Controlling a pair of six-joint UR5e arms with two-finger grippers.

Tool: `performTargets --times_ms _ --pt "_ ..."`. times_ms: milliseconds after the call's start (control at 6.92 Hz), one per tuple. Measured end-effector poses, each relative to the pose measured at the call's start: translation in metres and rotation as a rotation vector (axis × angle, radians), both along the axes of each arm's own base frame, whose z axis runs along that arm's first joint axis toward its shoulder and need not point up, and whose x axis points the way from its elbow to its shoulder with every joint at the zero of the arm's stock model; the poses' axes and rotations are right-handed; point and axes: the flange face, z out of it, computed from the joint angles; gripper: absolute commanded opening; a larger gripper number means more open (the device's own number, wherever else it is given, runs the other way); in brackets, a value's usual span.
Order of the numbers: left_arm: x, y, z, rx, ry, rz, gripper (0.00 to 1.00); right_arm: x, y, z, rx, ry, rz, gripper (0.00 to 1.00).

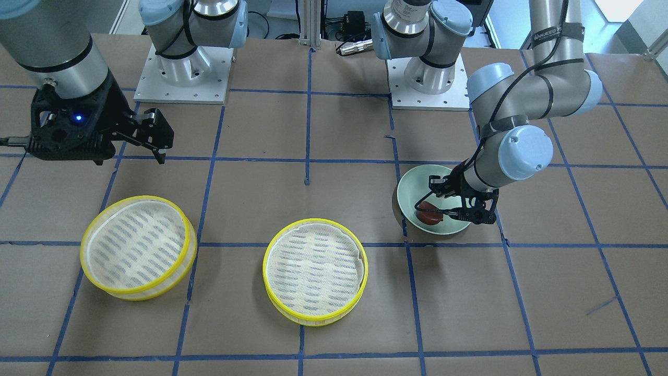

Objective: Stack buns with steamer

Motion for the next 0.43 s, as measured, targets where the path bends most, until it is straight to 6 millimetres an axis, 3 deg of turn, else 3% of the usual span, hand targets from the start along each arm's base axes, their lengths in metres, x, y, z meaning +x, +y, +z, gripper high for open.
performTargets --times_ms 145,434 --pt "-0.018 -0.023 0.031 -0.025 0.051 0.104 0.00 -0.015 -0.016 -0.010 -0.013 0.001 0.001 1.00" --pt "-0.069 -0.074 0.083 -0.075 0.236 0.320 0.01 -0.064 -0.050 -0.040 -0.030 0.006 0.027 1.00"
